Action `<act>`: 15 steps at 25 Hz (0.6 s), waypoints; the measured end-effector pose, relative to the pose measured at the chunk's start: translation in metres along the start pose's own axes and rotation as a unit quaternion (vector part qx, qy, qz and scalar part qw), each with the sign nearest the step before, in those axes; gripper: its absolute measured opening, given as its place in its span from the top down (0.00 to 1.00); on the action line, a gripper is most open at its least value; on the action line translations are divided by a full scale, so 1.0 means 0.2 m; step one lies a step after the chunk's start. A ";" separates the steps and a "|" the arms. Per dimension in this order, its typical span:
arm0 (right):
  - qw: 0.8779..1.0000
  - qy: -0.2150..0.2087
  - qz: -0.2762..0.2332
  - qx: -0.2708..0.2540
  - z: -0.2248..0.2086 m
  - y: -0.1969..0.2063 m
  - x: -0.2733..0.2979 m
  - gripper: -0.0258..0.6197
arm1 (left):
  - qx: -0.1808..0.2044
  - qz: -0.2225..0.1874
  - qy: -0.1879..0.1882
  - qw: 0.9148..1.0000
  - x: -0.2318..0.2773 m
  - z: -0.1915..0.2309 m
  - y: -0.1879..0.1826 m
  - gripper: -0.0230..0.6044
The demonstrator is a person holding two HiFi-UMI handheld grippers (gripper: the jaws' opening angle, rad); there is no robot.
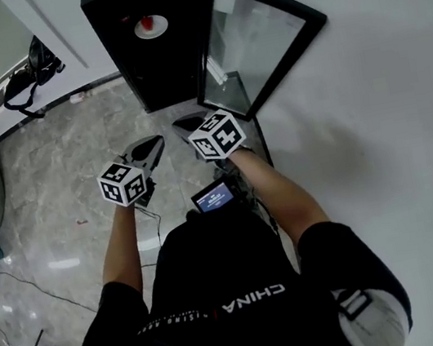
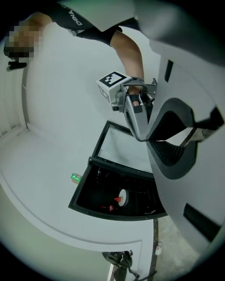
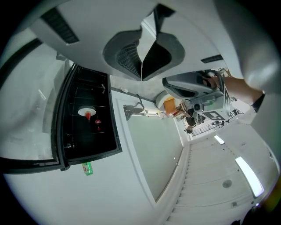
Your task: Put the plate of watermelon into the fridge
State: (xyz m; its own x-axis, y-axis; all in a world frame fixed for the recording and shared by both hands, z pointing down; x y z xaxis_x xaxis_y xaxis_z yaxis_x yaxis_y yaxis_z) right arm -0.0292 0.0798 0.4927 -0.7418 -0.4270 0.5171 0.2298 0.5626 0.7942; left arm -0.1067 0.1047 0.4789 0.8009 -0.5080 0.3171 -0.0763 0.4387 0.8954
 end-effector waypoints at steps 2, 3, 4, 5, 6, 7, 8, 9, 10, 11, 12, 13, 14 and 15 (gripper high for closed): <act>1.000 0.002 0.013 -0.002 0.00 0.06 0.04 0.93 | -0.002 0.003 0.003 1.000 0.01 0.02 0.07 0.94; 1.000 0.002 0.019 -0.004 0.00 0.09 0.04 0.93 | -0.003 0.003 0.005 1.000 0.03 0.00 0.09 0.94; 1.000 0.000 0.025 -0.005 0.00 0.12 0.04 0.93 | -0.005 0.003 0.007 1.000 0.04 -0.02 0.11 0.94; 1.000 -0.002 0.028 -0.007 0.00 0.15 0.02 0.93 | -0.009 0.002 0.008 1.000 0.06 -0.05 0.13 0.94; 1.000 -0.004 0.030 -0.009 -0.01 0.18 0.01 0.93 | -0.014 0.001 0.009 1.000 0.08 -0.08 0.14 0.94; 0.999 -0.004 0.030 -0.011 -0.02 0.19 -0.01 0.93 | -0.020 -0.001 0.008 1.000 0.10 -0.10 0.15 0.94; 0.999 -0.004 0.029 -0.013 -0.04 0.20 -0.03 0.93 | -0.026 -0.001 0.005 1.000 0.12 -0.12 0.15 0.94; 1.000 -0.003 0.027 -0.014 -0.05 0.20 -0.06 0.93 | -0.032 -0.001 0.000 0.999 0.13 -0.14 0.14 0.94; 1.000 -0.004 0.025 -0.012 -0.05 0.19 -0.09 0.93 | -0.038 -0.001 -0.004 0.999 0.14 -0.16 0.13 0.94; 1.000 -0.005 0.021 -0.009 -0.05 0.19 -0.13 0.93 | -0.042 -0.001 -0.008 0.999 0.15 -0.19 0.13 0.94; 1.000 -0.006 0.017 -0.006 -0.06 0.19 -0.18 0.93 | -0.042 -0.002 -0.013 0.999 0.16 -0.22 0.12 0.94; 1.000 -0.005 0.012 -0.002 -0.08 0.19 -0.21 0.93 | -0.038 -0.003 -0.021 0.999 0.18 -0.24 0.10 0.94; 1.000 -0.002 0.008 0.000 -0.11 0.19 -0.24 0.93 | -0.035 -0.002 -0.031 0.999 0.22 -0.24 0.09 0.94; 1.000 0.003 0.008 0.001 -0.15 0.20 -0.26 0.93 | -0.033 0.001 -0.041 0.999 0.25 -0.24 0.09 0.94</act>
State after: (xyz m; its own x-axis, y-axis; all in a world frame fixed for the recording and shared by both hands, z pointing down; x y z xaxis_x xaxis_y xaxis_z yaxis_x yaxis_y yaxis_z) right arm 0.0367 0.1029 0.5074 -0.7349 -0.4223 0.5307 0.2397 0.5703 0.7857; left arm -0.0387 0.1224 0.4953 0.7490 -0.5656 0.3451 -0.0357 0.4857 0.8734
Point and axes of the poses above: the fingertips, and each gripper's own axes: x forward along the fingers, z to its left, y out of its underside, the point moved 3 cm from there along -x, backward along the fingers, and after that the axes turned 5 degrees about -y, right-handed, at the moved point
